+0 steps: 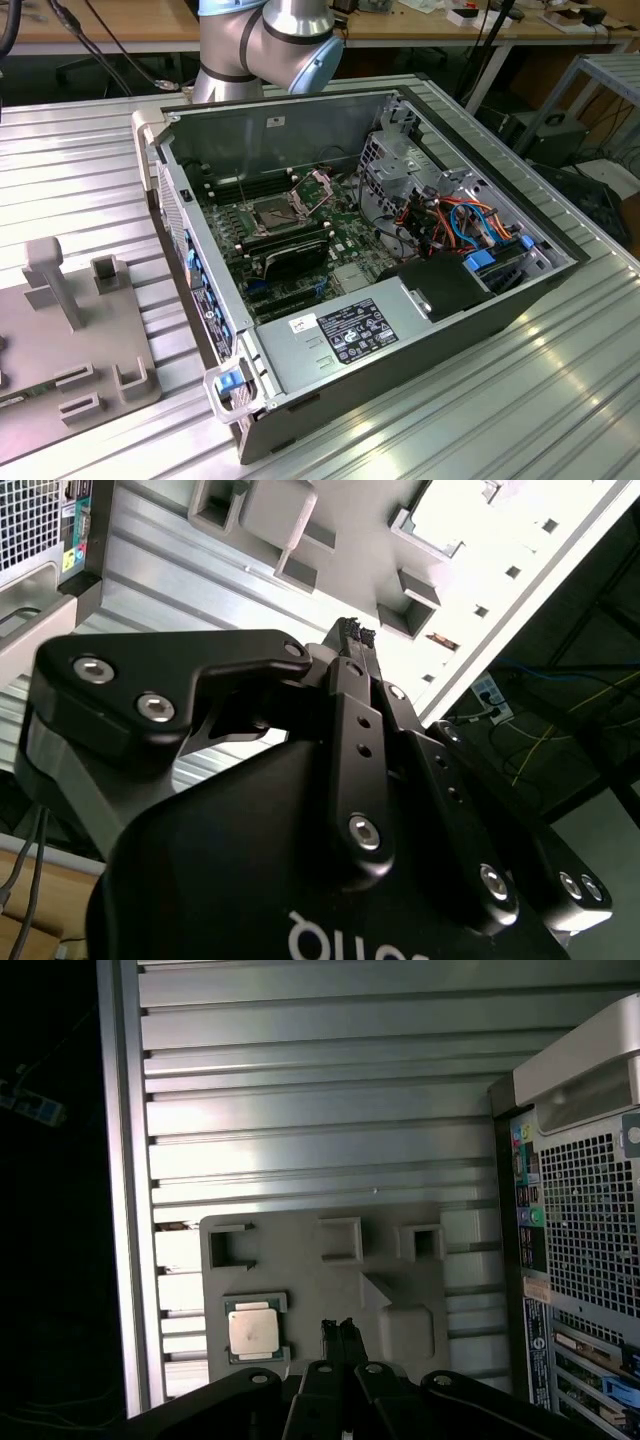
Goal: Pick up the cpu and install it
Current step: 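Reach for the cpu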
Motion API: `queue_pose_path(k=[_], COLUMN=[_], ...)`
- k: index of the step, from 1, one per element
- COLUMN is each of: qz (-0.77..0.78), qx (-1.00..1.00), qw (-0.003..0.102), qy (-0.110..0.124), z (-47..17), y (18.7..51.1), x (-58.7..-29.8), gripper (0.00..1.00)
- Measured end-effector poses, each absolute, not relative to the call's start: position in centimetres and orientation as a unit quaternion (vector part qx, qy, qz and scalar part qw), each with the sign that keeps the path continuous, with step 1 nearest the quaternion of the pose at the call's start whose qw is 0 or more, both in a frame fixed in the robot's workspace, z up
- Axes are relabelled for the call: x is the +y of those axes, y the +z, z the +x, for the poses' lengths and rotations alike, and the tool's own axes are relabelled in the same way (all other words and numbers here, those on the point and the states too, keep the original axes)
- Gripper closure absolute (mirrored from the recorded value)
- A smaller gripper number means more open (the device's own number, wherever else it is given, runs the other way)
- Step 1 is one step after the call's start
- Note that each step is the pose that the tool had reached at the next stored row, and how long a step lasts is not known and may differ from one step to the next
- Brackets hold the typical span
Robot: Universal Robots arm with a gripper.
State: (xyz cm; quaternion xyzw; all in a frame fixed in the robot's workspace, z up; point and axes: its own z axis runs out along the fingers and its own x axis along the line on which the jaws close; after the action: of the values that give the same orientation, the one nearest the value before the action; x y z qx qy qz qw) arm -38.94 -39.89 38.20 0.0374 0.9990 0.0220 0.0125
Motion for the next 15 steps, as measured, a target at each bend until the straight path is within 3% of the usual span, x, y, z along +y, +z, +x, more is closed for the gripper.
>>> queue_pose_path(k=[15], qz=[0.037], qx=[0.999], qw=[0.013], qy=[0.022], z=[-39.62], y=[37.54], x=[-39.89], gripper=[0.89])
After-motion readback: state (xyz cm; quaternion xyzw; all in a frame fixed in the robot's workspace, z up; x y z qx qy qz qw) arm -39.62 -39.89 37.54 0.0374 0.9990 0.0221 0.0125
